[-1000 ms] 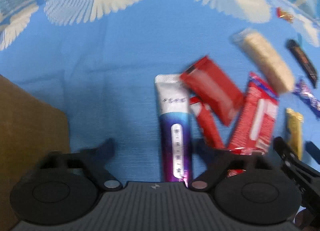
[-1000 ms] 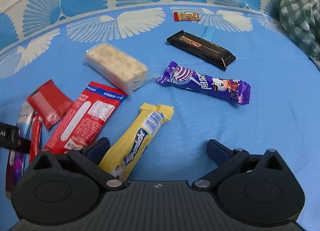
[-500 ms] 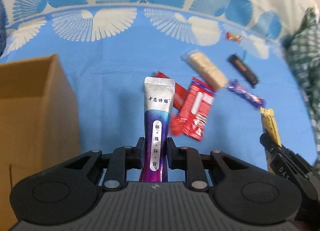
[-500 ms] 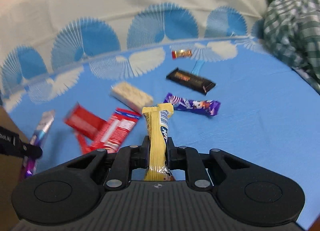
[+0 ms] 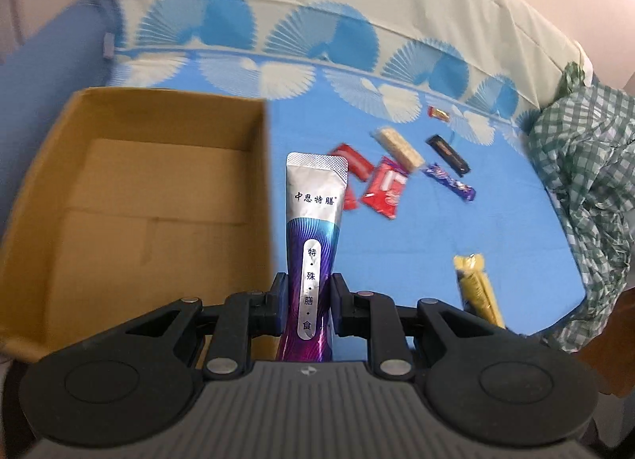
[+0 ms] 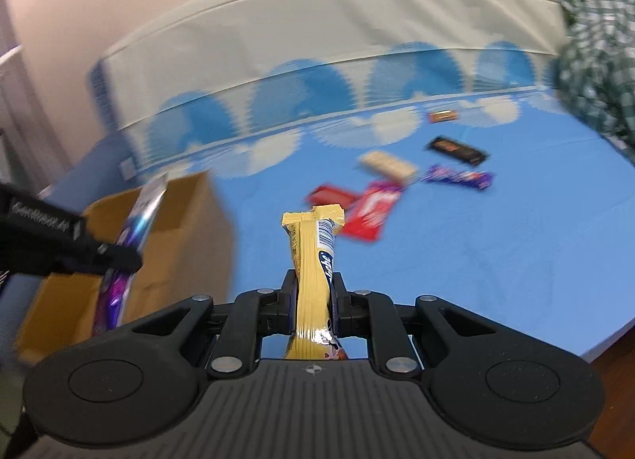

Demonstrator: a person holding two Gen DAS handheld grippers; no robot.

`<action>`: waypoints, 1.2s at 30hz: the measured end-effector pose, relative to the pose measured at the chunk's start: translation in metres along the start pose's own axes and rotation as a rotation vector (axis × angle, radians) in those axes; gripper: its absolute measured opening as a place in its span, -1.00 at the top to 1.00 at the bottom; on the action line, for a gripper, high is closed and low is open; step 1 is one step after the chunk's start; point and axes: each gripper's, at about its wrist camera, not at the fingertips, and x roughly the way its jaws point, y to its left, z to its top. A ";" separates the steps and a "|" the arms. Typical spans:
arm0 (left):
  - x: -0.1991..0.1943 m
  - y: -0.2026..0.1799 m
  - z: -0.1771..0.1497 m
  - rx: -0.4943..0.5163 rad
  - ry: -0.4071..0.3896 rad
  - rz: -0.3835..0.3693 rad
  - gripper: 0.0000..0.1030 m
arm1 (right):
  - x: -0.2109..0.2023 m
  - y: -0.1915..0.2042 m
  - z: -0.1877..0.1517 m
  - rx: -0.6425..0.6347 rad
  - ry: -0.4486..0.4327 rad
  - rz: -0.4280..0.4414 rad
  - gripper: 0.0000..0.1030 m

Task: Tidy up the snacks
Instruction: 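Carry the tube snack and yellow wafer bar over the cardboard box with both tools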

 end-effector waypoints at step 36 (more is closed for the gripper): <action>-0.128 0.093 -0.111 -0.120 -0.172 0.000 0.55 | -0.088 0.140 -0.055 -0.333 -0.016 0.139 0.69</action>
